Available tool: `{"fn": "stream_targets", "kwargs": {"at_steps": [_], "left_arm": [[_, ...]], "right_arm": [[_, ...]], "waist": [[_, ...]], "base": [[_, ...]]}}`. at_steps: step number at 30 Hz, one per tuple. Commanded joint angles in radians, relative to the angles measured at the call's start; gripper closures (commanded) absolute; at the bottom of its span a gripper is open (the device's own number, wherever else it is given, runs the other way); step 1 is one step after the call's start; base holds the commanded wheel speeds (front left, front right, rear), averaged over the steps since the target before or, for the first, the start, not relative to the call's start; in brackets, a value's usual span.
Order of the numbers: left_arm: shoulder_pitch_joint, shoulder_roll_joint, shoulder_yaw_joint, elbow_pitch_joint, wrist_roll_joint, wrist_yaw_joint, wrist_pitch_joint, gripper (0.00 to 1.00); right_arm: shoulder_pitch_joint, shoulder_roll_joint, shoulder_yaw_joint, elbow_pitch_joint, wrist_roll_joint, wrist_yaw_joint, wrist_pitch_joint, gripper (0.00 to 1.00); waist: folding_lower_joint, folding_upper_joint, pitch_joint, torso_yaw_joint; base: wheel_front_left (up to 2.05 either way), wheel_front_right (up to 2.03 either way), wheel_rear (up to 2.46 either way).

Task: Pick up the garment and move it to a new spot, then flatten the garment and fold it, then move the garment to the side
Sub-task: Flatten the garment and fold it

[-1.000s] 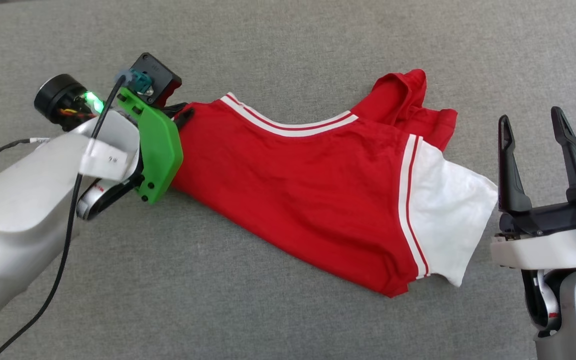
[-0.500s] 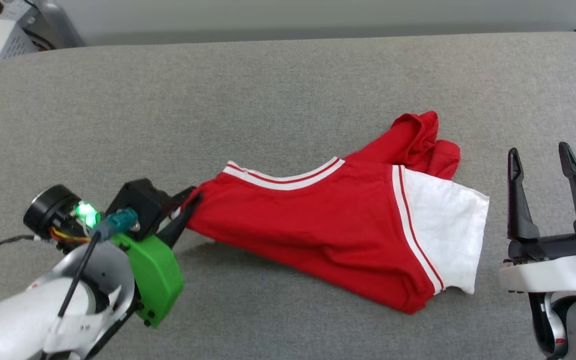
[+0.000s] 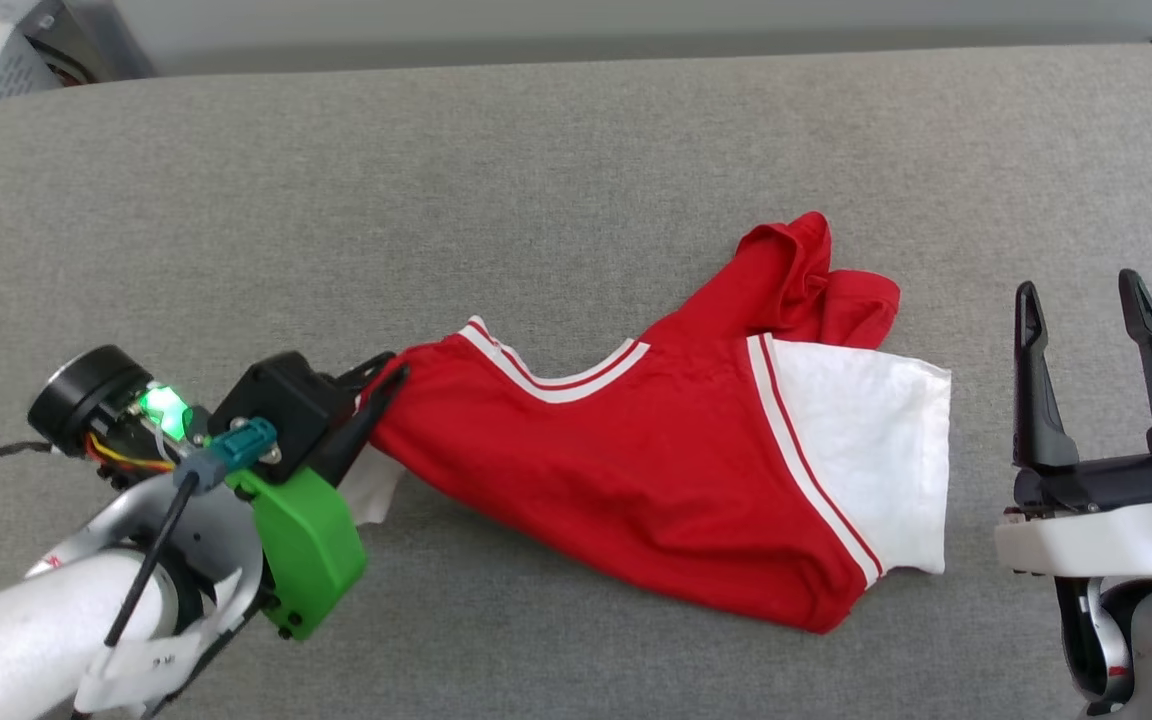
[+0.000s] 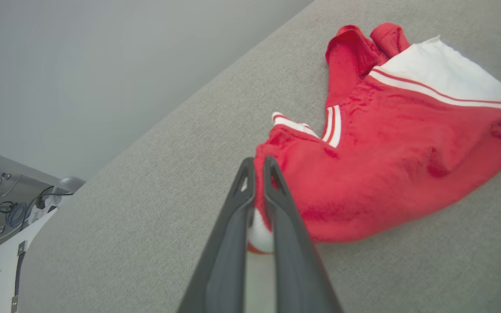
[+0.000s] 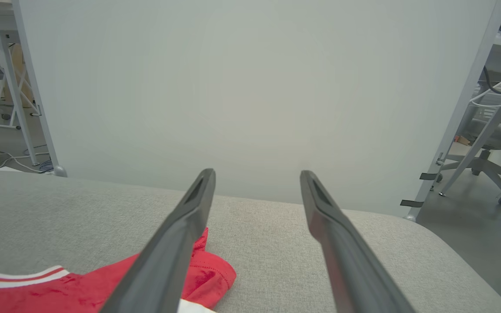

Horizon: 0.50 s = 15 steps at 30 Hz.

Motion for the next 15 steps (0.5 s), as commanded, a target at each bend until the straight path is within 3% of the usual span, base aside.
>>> {"fn": "stream_targets", "kwargs": {"at_steps": [1,15], "left_arm": [[-0.031,-0.009,0.009,0.020,0.009,-0.014,0.005,1.00],[-0.291,-0.106,0.082,0.383,-0.001,-0.238,0.040,1.00]], "right_arm": [[-0.024,0.003,0.001,-0.008,-0.004,-0.001,-0.009,0.00],[-0.131,0.004,0.029,-0.017,0.011,-0.001,-0.009,0.00]], "waist": [[0.0001,0.0000,0.048,-0.042],[0.0001,0.0000,0.225,-0.167]], "base": [[0.00,0.00,0.00],[0.00,0.00,0.00]]}}
